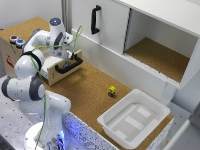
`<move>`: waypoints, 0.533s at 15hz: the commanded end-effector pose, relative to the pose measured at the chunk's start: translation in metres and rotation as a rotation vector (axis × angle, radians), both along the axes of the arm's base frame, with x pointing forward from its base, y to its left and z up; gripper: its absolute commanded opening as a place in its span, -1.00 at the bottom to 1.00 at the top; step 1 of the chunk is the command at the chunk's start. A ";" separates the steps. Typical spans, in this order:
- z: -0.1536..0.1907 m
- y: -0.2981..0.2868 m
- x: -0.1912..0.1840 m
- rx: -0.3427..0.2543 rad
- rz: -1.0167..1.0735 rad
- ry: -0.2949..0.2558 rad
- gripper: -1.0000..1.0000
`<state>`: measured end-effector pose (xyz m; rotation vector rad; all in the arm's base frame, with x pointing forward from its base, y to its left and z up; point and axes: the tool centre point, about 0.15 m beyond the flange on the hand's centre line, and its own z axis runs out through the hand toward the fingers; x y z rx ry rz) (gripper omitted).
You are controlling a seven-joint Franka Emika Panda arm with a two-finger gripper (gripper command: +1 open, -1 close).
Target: Place the pink object in the drawer
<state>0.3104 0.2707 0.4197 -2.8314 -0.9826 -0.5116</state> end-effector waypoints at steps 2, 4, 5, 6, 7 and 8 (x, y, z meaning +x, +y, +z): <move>-0.022 0.062 0.026 -0.133 0.291 0.170 -1.00; -0.037 0.071 0.028 -0.184 0.406 0.177 -1.00; -0.047 0.073 0.030 -0.209 0.441 0.190 -1.00; -0.056 0.073 0.031 -0.222 0.477 0.205 -1.00; -0.064 0.071 0.031 -0.224 0.513 0.227 -1.00; -0.070 0.069 0.029 -0.216 0.547 0.246 -1.00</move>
